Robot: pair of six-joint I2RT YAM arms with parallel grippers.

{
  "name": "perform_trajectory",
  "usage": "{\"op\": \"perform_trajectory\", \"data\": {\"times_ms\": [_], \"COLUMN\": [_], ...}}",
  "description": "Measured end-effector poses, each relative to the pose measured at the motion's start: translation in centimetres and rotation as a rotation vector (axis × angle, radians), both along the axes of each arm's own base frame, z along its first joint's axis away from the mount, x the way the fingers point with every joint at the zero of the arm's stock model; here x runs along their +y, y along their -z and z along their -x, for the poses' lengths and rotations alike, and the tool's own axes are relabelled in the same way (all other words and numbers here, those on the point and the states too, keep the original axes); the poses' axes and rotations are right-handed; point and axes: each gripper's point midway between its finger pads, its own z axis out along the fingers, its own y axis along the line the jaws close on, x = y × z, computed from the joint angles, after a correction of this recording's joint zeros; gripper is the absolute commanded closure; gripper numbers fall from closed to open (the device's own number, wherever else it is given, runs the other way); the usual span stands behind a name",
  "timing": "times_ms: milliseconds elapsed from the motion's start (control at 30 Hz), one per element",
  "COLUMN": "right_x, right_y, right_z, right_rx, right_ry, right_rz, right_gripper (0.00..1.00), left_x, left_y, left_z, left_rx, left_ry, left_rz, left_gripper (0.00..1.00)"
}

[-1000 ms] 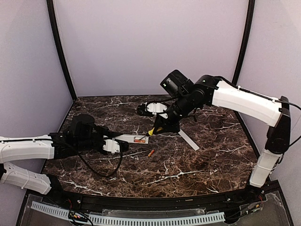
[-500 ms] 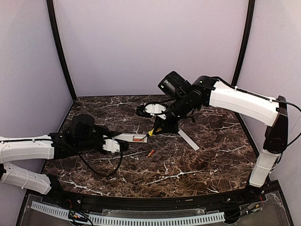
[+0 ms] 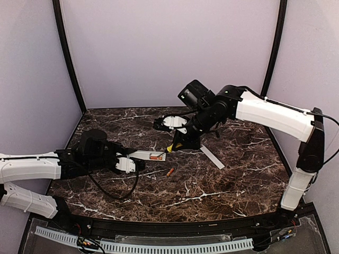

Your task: Unload the batteries from the remote control

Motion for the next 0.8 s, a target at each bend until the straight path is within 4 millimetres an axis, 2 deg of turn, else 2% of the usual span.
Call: {"op": "perform_trajectory", "data": {"times_ms": [433, 800], "right_x": [0.07, 0.13], "right_y": [-0.07, 0.0], "right_z": [-0.17, 0.46], "right_rx": [-0.004, 0.028], "right_ry": [0.007, -0.013], "right_rz": [-0.004, -0.011], "right_gripper": [1.0, 1.0], "left_x": [-0.22, -0.24], "left_y": [-0.11, -0.02], "left_z": [0.29, 0.67], "left_rx": [-0.005, -0.007], "left_ry": [0.013, 0.025], "left_rz": [-0.001, -0.007], "left_gripper": [1.0, 1.0]}}
